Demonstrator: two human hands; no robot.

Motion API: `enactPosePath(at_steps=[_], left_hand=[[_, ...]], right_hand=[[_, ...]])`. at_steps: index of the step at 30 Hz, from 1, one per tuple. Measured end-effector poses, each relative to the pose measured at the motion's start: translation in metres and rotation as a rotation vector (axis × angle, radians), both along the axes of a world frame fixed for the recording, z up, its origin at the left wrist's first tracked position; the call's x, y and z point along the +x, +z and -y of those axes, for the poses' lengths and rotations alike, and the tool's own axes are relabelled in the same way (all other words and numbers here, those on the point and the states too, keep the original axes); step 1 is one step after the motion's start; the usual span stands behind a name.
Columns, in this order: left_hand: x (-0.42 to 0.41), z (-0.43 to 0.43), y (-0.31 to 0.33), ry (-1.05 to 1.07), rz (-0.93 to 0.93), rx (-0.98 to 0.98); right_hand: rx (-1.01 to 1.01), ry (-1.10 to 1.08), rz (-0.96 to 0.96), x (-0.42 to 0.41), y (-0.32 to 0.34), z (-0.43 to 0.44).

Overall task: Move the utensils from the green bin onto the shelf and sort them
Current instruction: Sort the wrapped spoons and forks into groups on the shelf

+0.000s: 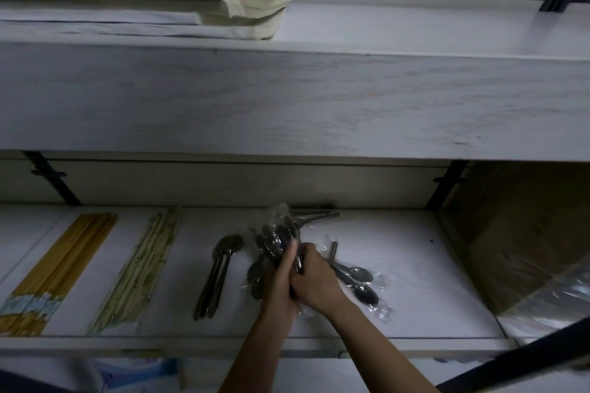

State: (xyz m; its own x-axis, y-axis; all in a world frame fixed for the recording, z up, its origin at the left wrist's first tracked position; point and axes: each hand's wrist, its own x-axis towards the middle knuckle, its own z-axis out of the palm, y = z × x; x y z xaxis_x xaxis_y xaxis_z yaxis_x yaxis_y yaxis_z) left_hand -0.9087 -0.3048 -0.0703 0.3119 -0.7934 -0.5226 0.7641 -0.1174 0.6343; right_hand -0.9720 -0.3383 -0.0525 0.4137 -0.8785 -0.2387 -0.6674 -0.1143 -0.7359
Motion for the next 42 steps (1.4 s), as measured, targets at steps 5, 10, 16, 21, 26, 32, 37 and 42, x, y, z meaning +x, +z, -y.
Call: enactPosePath(at_steps=[5, 10, 16, 21, 26, 32, 37, 42], left_hand=[[-0.001, -0.001, -0.001, -0.081, -0.085, -0.06], [0.003, -0.005, 0.009, -0.022, -0.077, -0.08], [0.044, -0.02, 0.002, 0.035, 0.146, 0.019], [0.071, -0.035, -0.005, 0.158, 0.006, -0.005], [0.081, -0.047, -0.009, 0.232, 0.04, -0.051], [0.093, -0.057, -0.016, 0.257, 0.041, -0.062], [0.093, -0.058, -0.018, 0.266, 0.028, -0.051], [0.093, -0.057, -0.017, 0.26, 0.049, -0.072]], right_hand=[[-0.173, 0.192, -0.241, 0.0, 0.004, -0.001], [-0.261, 0.432, -0.361, -0.003, 0.02, 0.003], [-0.036, 0.503, 0.128, -0.005, 0.033, 0.047], [-0.203, 0.37, -0.176, 0.001, 0.011, 0.103], [-0.258, 0.385, -0.472, 0.011, -0.017, 0.131], [-0.394, 0.458, -0.595, 0.024, -0.029, 0.132], [-0.367, 0.46, -0.625, 0.021, -0.041, 0.133], [-0.326, 0.433, -0.625, 0.018, -0.044, 0.135]])
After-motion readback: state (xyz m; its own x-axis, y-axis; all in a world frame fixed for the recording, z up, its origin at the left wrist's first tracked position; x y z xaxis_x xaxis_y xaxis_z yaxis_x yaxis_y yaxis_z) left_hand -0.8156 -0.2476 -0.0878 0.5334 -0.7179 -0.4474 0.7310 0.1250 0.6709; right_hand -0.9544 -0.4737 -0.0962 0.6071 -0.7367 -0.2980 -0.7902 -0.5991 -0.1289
